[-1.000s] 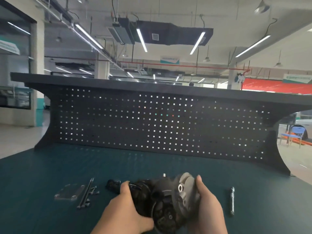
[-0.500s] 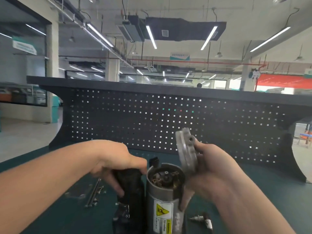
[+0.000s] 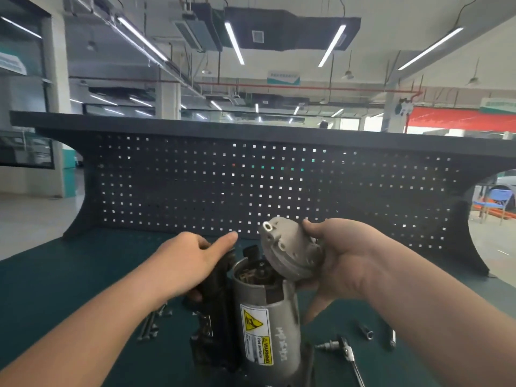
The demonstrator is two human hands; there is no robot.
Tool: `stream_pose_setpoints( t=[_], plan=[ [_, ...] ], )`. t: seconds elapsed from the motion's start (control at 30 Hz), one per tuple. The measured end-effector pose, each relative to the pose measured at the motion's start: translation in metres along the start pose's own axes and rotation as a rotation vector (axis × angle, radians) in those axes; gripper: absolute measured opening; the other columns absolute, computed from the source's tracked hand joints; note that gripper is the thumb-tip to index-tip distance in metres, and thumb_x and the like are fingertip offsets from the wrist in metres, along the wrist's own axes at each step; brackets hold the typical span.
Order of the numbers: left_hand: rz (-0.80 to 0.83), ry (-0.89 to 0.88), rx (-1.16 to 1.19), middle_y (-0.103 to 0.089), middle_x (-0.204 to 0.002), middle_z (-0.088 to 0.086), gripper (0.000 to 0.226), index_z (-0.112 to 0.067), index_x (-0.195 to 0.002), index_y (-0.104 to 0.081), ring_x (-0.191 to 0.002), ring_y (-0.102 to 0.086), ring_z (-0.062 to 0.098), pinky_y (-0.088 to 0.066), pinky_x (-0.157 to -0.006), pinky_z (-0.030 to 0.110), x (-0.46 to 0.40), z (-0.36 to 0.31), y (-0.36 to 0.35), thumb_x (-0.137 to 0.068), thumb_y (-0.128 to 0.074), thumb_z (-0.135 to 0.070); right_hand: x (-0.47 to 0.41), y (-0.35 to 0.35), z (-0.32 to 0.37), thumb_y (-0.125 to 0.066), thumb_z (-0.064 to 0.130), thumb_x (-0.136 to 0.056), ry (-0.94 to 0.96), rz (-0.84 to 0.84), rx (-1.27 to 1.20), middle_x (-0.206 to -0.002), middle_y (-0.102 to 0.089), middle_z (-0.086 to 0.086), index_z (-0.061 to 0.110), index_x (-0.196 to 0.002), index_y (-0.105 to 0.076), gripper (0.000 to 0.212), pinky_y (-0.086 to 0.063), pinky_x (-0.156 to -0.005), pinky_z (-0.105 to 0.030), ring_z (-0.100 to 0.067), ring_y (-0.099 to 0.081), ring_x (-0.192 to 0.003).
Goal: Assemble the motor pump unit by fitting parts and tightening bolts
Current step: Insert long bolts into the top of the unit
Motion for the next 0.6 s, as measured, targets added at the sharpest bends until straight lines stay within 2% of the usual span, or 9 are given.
stream_pose_setpoints(
  t=[0.1,0.17,0.23,0.27,0.33,0.37,0.43,0.5,0.6],
  plan=[
    [-0.189,-0.2,-0.134,-0.059,-0.048,-0.003,0.068,-0.025,-0.073,-0.062,-0.049,-0.06,0.01,-0.038,-0.048,0.022,0.015,-0.006,-0.008,-0.078,-0.019,-0.077,0.001,0.002,0.002,-0.055,0.042,-0.095,0.081,-0.042,0.121,-0.132,-0.059,-0.013,0.012,-0.126,-0.056,0.044,-0.012,-0.107,-0.07,-0.035,-0.054,-0.121],
    [-0.331,-0.298,-0.288,-0.053,-0.047,-0.004,0.072,-0.025,-0.067,-0.054,-0.049,-0.053,0.006,-0.033,-0.046,0.022,0.027,-0.009,-0.013,-0.08,0.0,-0.07,0.003,0.0,0.006,-0.057,0.04,-0.094,0.202,-0.055,0.16,-0.12,-0.066,-0.009,0.012,-0.116,-0.062,0.036,-0.036,-0.105,-0.057,-0.028,-0.062,-0.108],
    [-0.408,-0.332,-0.422,-0.052,-0.051,-0.006,0.072,-0.026,-0.066,-0.049,-0.061,-0.056,0.01,-0.036,-0.053,0.025,0.031,-0.01,-0.017,-0.083,0.012,-0.061,0.005,-0.004,0.01,-0.06,0.035,-0.094,0.317,-0.061,0.232,-0.107,-0.07,-0.007,0.014,-0.106,-0.064,0.025,-0.052,-0.087,-0.042,-0.026,-0.065,-0.093],
    [-0.414,-0.352,-0.424,-0.053,-0.056,-0.006,0.071,-0.026,-0.065,-0.048,-0.073,-0.058,0.016,-0.039,-0.062,0.028,0.03,-0.01,-0.02,-0.084,0.013,-0.058,0.007,-0.007,0.011,-0.061,0.034,-0.093,0.365,-0.069,0.28,-0.099,-0.07,-0.006,0.015,-0.102,-0.065,0.021,-0.055,-0.078,-0.038,-0.024,-0.065,-0.086],
    [-0.393,-0.392,-0.24,-0.057,-0.076,-0.006,0.071,-0.025,-0.074,-0.056,-0.094,-0.051,0.02,-0.036,-0.082,0.029,0.025,-0.008,-0.026,-0.086,0.006,-0.057,0.009,-0.01,0.01,-0.063,0.032,-0.092,0.451,-0.114,0.358,-0.094,-0.07,-0.006,0.011,-0.101,-0.065,0.022,-0.055,-0.073,-0.036,-0.023,-0.065,-0.083],
    [-0.393,-0.406,-0.056,-0.059,-0.09,-0.006,0.07,-0.021,-0.086,-0.063,-0.1,-0.049,0.016,-0.034,-0.087,0.026,0.022,-0.006,-0.031,-0.088,-0.002,-0.056,0.01,-0.011,0.009,-0.065,0.032,-0.091,0.487,-0.145,0.388,-0.096,-0.07,-0.006,0.01,-0.103,-0.065,0.025,-0.056,-0.076,-0.036,-0.024,-0.066,-0.086],
    [-0.442,-0.412,0.305,-0.059,-0.107,-0.009,0.053,-0.02,-0.108,-0.063,-0.104,-0.052,0.007,-0.035,-0.088,0.02,0.02,-0.002,-0.039,-0.096,-0.019,-0.047,0.011,-0.012,0.004,-0.069,0.031,-0.088,0.53,-0.188,0.435,-0.099,-0.069,-0.009,0.008,-0.104,-0.062,0.029,-0.055,-0.081,-0.036,-0.026,-0.067,-0.093],
    [-0.515,-0.382,0.499,-0.06,-0.101,-0.013,0.036,-0.029,-0.105,-0.057,-0.097,-0.056,0.003,-0.037,-0.079,0.011,0.022,-0.002,-0.046,-0.097,-0.027,-0.047,0.011,-0.012,-0.001,-0.069,0.032,-0.087,0.542,-0.21,0.475,-0.098,-0.069,-0.011,0.006,-0.101,-0.062,0.031,-0.053,-0.082,-0.035,-0.026,-0.067,-0.093],
    [-0.638,-0.339,0.642,-0.056,-0.088,-0.012,0.026,-0.034,-0.091,-0.047,-0.081,-0.055,-0.002,-0.037,-0.067,0.004,0.025,-0.007,-0.053,-0.093,-0.027,-0.051,0.01,-0.011,-0.005,-0.063,0.033,-0.09,0.598,-0.262,0.653,-0.092,-0.067,-0.008,0.009,-0.098,-0.061,0.025,-0.044,-0.066,-0.027,-0.022,-0.063,-0.082]
  ],
)
Point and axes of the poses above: each hand's wrist, its own x-axis away from the middle knuckle, its own y-axis out of the back of the hand, z = x × y, the point moved 3 cm from there along -x, towards the middle knuckle
